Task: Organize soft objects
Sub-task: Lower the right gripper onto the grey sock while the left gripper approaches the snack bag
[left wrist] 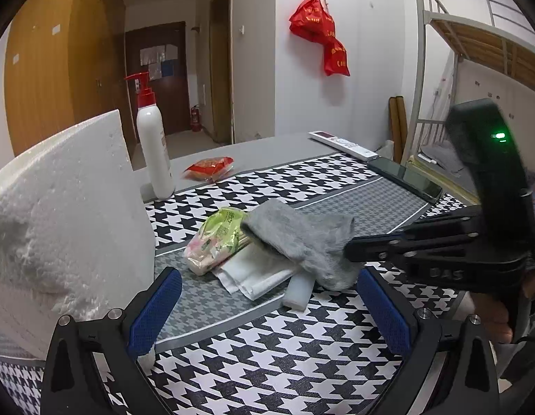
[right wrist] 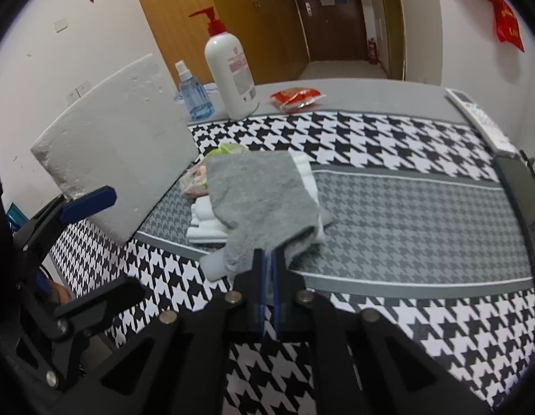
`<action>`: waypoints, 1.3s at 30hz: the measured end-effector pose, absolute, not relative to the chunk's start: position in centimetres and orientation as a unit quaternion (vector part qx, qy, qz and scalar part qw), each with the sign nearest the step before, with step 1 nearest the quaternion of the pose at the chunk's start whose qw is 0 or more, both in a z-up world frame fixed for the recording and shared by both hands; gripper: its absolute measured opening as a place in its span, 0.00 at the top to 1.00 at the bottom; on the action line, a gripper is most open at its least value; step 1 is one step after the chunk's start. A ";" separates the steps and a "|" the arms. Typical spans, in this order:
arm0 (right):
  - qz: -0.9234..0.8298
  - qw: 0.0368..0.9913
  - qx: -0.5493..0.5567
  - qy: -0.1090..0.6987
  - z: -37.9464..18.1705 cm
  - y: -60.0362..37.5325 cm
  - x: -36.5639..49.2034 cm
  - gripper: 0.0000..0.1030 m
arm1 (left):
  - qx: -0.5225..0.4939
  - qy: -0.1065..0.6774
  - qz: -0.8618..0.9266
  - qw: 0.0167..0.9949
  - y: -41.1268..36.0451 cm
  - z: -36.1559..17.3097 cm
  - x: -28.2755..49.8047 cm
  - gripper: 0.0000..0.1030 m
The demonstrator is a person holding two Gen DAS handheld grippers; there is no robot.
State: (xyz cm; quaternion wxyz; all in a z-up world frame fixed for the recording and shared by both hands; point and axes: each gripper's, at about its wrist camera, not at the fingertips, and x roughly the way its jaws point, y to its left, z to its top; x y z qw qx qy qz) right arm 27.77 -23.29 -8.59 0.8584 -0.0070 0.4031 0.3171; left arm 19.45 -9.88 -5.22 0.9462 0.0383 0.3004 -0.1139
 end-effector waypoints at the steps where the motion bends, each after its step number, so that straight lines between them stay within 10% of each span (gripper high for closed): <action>1: 0.315 0.861 -0.004 0.400 -8.4 -23.7 27.6 0.95 | 0.040 0.302 -0.112 0.946 -10.0 -5.2 19.5 0.01; 22: 0.217 0.914 0.014 0.342 -6.0 -31.5 24.8 0.95 | 0.050 0.334 -0.101 0.936 -11.6 -5.7 22.0 0.01; 39: 0.267 0.896 0.001 0.355 -8.0 -28.4 25.8 0.95 | 0.048 0.370 -0.045 0.927 -10.5 -6.5 27.3 0.27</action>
